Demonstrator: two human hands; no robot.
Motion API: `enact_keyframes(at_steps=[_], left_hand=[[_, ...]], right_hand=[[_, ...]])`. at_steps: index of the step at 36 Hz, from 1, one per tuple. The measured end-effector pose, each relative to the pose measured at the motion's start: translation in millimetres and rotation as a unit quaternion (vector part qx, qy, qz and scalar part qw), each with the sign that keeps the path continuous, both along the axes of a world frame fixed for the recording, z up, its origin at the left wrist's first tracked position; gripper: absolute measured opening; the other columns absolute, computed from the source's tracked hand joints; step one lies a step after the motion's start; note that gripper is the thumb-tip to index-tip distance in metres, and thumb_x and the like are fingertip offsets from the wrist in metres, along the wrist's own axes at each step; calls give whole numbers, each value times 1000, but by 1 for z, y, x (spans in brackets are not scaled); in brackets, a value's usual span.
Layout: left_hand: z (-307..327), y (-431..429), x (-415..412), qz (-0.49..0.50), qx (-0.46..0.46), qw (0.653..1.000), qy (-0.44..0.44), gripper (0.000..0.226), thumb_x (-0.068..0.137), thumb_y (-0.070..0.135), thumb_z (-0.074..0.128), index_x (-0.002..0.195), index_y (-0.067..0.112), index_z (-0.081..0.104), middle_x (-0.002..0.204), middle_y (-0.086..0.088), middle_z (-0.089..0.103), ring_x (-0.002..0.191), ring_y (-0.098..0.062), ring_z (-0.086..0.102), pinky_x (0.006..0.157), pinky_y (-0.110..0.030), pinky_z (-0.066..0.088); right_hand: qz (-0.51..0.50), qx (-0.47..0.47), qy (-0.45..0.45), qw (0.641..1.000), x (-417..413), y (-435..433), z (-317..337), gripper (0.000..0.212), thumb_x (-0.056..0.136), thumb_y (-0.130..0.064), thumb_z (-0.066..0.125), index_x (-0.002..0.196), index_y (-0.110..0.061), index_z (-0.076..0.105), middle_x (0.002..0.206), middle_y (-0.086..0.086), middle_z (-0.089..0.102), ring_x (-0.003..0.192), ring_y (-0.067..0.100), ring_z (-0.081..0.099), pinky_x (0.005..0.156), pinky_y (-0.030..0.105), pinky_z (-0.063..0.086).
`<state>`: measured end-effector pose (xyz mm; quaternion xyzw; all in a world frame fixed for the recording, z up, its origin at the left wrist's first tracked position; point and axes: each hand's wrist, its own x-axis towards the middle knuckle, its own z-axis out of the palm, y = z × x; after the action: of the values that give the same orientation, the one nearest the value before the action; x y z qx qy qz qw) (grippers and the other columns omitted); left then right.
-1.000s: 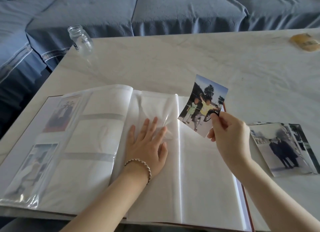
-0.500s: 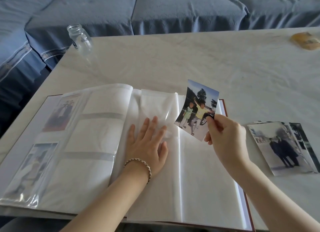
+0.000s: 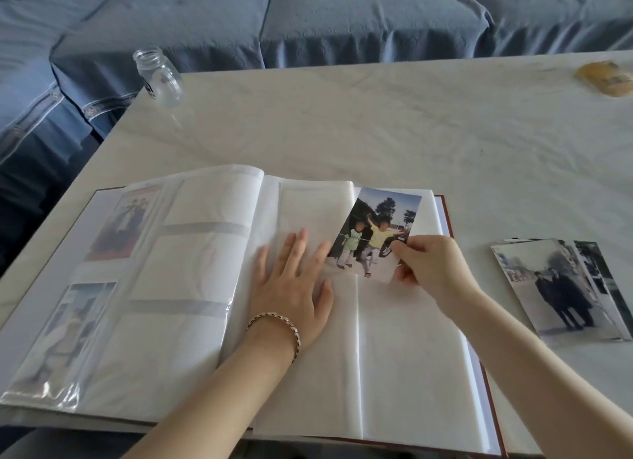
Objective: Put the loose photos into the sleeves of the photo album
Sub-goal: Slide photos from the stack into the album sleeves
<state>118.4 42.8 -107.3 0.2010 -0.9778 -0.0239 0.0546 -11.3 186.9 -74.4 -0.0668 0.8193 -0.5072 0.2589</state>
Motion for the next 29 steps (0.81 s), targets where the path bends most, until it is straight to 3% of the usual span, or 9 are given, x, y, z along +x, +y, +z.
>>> enact_keyframes(at_steps=[5,11,14,17,18,23,29], left_hand=[[0,1,0,35,-1,999,-5,68,78,42,35,129,0,52,134,-25,49,124,-38,47,105,-42,15],[1,3,0,54,-7,998,-7,71,77,44,35,126,-3,53,132,-26,50,125,-40,46,105,-43,19],[2,4,0,53,-5,999,-2,71,77,44,35,123,-5,55,130,-25,52,122,-39,49,104,-42,21],[1,3,-1,55,3,998,11,71,76,44,36,124,-6,54,131,-24,52,123,-39,49,104,-42,21],[1,3,-1,56,5,998,12,72,76,44,36,124,-6,54,131,-24,52,123,-39,49,104,-42,21],[0,3,-1,57,6,998,16,73,76,45,36,124,-7,53,131,-25,52,123,-38,49,104,-42,21],[1,4,-2,59,3,998,15,73,75,44,36,124,-7,53,130,-24,53,123,-38,49,103,-42,22]], right_hand=[[40,48,-11,998,-12,-9,1,27,93,-17,55,70,-7,65,43,-3,53,38,11,42,45,19,35],[114,67,-1,991,-20,-39,8,28,97,-14,43,84,-1,65,62,7,60,58,21,51,59,26,43],[132,73,44,988,-19,-49,8,24,96,-12,47,77,-6,61,57,1,58,50,14,49,55,19,42],[87,17,75,993,-15,-51,2,3,90,-12,59,90,-15,60,57,-2,61,38,2,49,43,8,39],[70,-3,75,995,-13,-51,0,5,88,-12,62,92,-14,60,57,-2,61,35,0,49,42,7,38],[52,-48,50,996,-6,-51,1,1,86,-9,65,86,-11,65,49,-6,61,38,0,53,45,11,44],[3,-73,-70,995,-8,-56,3,6,83,-9,69,79,-11,66,43,-6,61,40,3,56,48,12,48]])
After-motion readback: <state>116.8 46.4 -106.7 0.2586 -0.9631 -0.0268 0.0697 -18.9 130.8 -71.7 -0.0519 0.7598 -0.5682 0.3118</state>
